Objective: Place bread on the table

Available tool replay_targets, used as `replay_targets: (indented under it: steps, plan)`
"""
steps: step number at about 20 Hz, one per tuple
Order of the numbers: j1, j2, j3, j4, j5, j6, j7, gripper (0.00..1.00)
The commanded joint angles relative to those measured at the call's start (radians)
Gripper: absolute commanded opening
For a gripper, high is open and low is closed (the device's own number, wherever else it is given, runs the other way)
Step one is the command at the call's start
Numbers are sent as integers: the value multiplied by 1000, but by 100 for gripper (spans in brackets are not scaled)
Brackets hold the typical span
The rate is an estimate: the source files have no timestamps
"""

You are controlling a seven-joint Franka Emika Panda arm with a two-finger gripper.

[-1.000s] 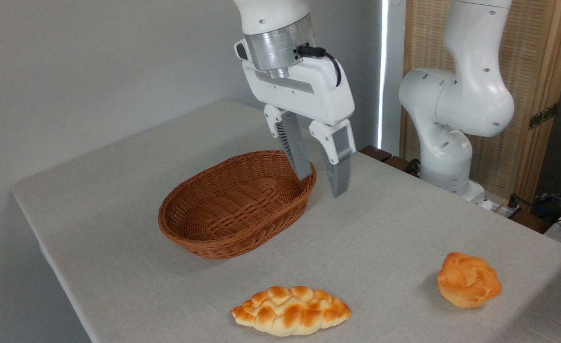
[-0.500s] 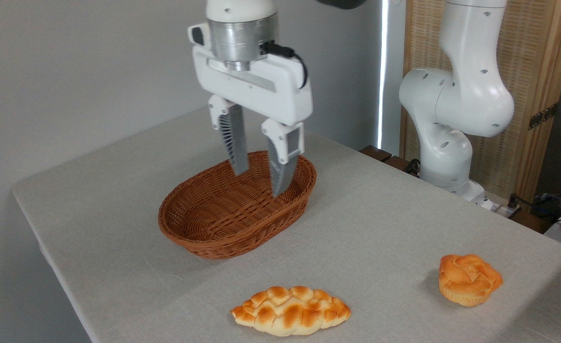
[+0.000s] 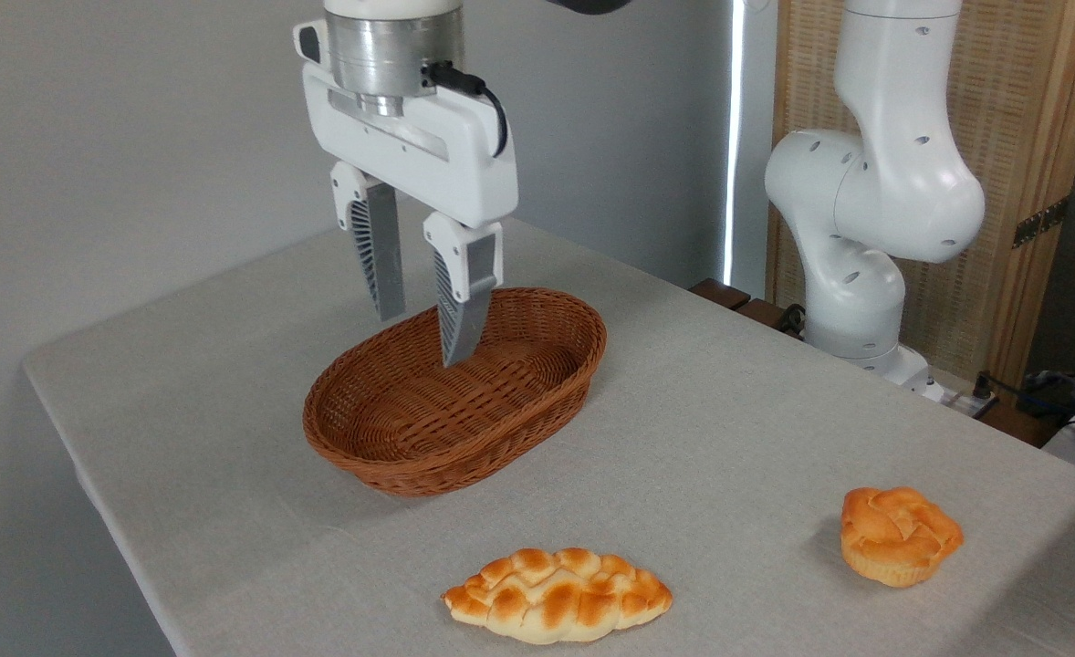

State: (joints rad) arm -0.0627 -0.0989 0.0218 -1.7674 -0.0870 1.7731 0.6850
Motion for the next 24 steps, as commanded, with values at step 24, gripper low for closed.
replay_targets:
  steps: [24]
  plan:
    - [0, 54, 13, 118, -11, -142, -4, 100]
